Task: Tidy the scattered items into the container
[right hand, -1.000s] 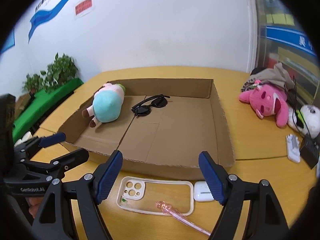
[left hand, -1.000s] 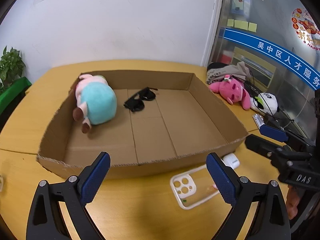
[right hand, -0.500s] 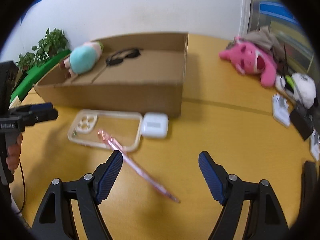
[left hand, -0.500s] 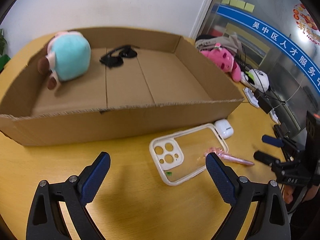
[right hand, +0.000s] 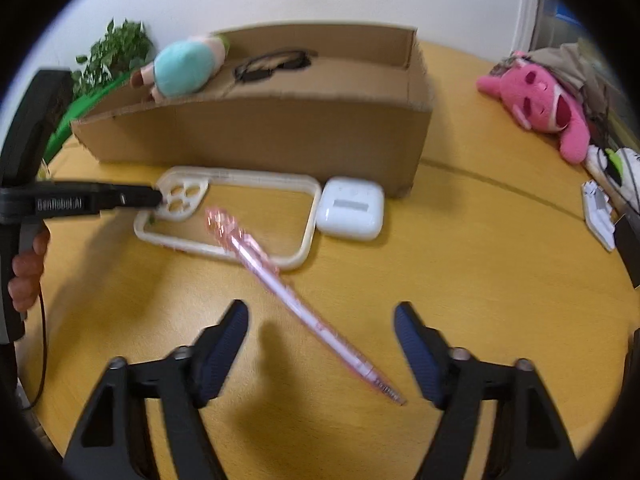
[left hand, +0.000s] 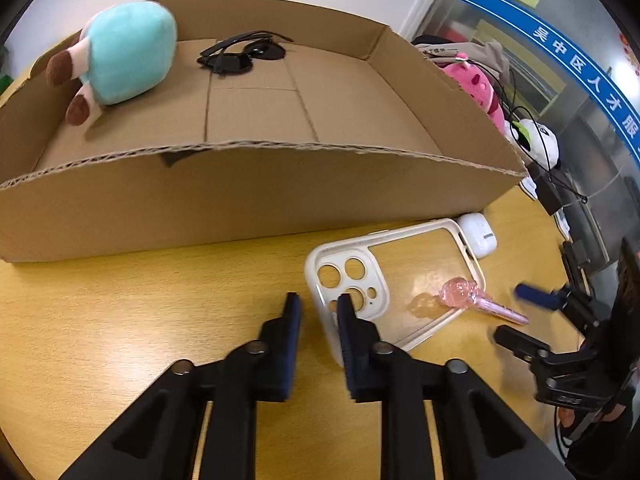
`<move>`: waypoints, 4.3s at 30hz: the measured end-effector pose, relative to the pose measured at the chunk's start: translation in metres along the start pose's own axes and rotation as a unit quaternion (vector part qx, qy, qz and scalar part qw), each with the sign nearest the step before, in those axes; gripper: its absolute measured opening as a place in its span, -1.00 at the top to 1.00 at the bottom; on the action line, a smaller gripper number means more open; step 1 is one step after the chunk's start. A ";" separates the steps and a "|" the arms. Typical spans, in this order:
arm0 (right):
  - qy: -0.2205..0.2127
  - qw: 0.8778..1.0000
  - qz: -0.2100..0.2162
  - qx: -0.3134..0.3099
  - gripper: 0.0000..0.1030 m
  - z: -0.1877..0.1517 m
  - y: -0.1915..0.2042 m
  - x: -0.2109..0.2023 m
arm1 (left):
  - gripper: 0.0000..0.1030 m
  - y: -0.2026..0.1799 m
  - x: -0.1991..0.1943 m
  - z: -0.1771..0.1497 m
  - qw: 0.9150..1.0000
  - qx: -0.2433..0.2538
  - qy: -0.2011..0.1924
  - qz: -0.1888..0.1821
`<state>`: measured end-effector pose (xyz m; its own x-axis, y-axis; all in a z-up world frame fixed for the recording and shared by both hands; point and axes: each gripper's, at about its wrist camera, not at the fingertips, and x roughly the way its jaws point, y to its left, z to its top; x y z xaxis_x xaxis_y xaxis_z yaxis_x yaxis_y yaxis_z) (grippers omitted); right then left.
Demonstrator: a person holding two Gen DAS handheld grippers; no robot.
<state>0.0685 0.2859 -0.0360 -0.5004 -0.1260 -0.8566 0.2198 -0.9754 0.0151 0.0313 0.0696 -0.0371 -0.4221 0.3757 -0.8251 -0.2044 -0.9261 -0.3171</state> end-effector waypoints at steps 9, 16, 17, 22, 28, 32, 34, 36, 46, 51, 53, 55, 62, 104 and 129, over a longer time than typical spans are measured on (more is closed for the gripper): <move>0.003 1.000 0.011 -0.027 0.79 -0.002 0.027 -0.003 | 0.79 0.026 -0.016 -0.006 1.000 0.002 -0.002 0.021; 0.005 0.998 0.059 -0.029 0.79 -0.008 0.044 -0.010 | 0.80 0.046 -0.034 -0.022 0.999 0.019 0.001 0.040; 0.000 0.998 0.063 -0.028 0.79 -0.009 0.047 -0.012 | 0.80 0.049 -0.036 -0.023 0.999 0.017 0.001 0.041; -0.029 0.998 0.061 -0.001 0.82 -0.004 0.038 -0.026 | 0.83 0.060 -0.043 -0.030 0.998 0.014 0.000 0.053; 0.004 1.000 0.021 0.017 0.81 -0.006 0.020 -0.012 | 0.86 0.069 -0.048 -0.038 0.999 0.006 0.001 0.053; 0.000 1.000 -0.007 0.012 0.14 -0.007 0.026 -0.013 | 0.86 0.069 -0.051 -0.042 0.999 -0.002 -0.001 0.050; -0.020 0.999 -0.022 0.021 -0.04 -0.002 0.028 -0.023 | 0.86 0.070 -0.052 -0.043 0.999 -0.008 -0.003 0.049; -0.035 0.999 -0.021 0.028 -0.04 0.004 0.033 -0.031 | 0.86 0.071 -0.052 -0.044 0.999 -0.012 -0.004 0.050; 0.008 0.998 0.058 0.013 0.30 0.028 0.104 0.013 | 0.86 0.067 -0.053 -0.047 0.998 -0.021 -0.009 0.054; 0.018 0.999 0.028 0.004 0.81 0.026 0.112 0.018 | 0.87 0.064 -0.054 -0.050 0.998 -0.017 -0.013 0.051; 0.019 0.999 0.027 0.008 0.83 0.024 0.110 0.017 | 0.87 0.062 -0.056 -0.049 0.999 -0.015 -0.017 0.047; 0.014 1.000 0.020 0.010 0.85 0.023 0.108 0.013 | 0.87 0.057 -0.062 -0.047 0.998 -0.007 -0.024 0.049; -0.064 0.998 0.017 0.024 0.86 0.048 0.097 -0.032 | 0.87 0.037 -0.109 -0.018 0.995 0.015 -0.087 0.043; 0.025 0.994 0.096 0.054 0.87 0.205 0.099 0.075 | 0.89 0.133 -0.027 0.117 0.986 -0.037 0.100 0.131; 0.017 0.994 0.102 0.039 -0.05 0.196 0.111 0.077 | 0.35 0.140 -0.049 0.094 0.984 -0.046 0.064 0.158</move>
<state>-0.1097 0.1323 0.0005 -0.4226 -0.3177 -0.8488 0.2480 -0.9414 0.2288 -0.0594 -0.0748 0.0031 -0.3367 0.0655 -0.9393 0.0026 -0.9975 -0.0705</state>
